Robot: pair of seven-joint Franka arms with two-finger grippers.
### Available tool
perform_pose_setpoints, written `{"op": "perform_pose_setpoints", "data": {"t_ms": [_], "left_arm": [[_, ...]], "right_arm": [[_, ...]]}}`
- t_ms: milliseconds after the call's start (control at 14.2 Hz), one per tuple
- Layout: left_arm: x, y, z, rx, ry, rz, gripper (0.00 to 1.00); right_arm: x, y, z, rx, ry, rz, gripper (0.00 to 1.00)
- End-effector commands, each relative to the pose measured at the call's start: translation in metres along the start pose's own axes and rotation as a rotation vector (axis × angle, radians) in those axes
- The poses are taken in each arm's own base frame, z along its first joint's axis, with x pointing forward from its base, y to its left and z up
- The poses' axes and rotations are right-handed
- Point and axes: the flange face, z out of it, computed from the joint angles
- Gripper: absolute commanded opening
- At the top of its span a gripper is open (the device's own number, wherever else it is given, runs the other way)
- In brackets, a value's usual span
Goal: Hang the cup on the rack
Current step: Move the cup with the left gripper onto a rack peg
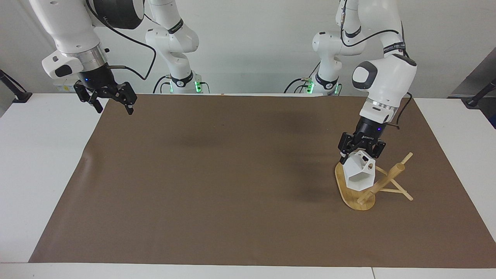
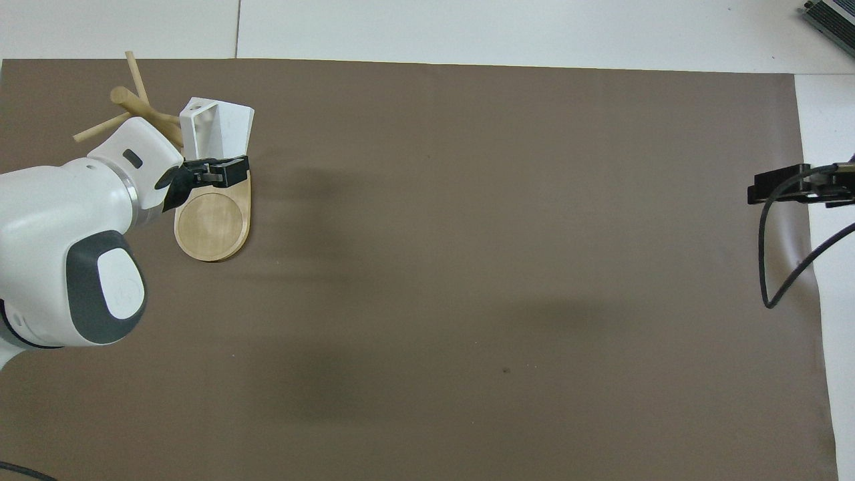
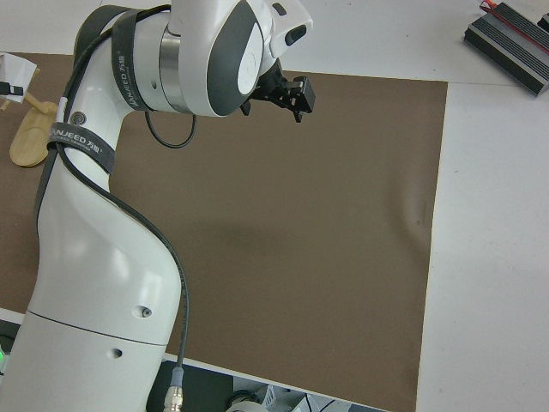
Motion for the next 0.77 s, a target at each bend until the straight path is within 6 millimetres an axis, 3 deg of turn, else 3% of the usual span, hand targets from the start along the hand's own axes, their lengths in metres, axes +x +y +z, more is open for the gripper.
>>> {"op": "perform_pose_setpoints", "data": {"t_ms": [0,211,702], "left_arm": [[0.010,0.001,0.002,-0.023,0.006,-0.057,0.00],[0.023,-0.005,0.001,-0.028,-0.012,-0.144,0.00],[0.022,-0.026,0.004,-0.014,-0.037,-0.224,0.00]], "right_arm": [[-0.003,0.011,0.004,0.003,0.013,0.004,1.00],[-0.009,0.015,0.007,0.002,0.003,0.005,1.00],[-0.014,0.021,0.008,0.004,-0.020,0.019,1.00]]}}
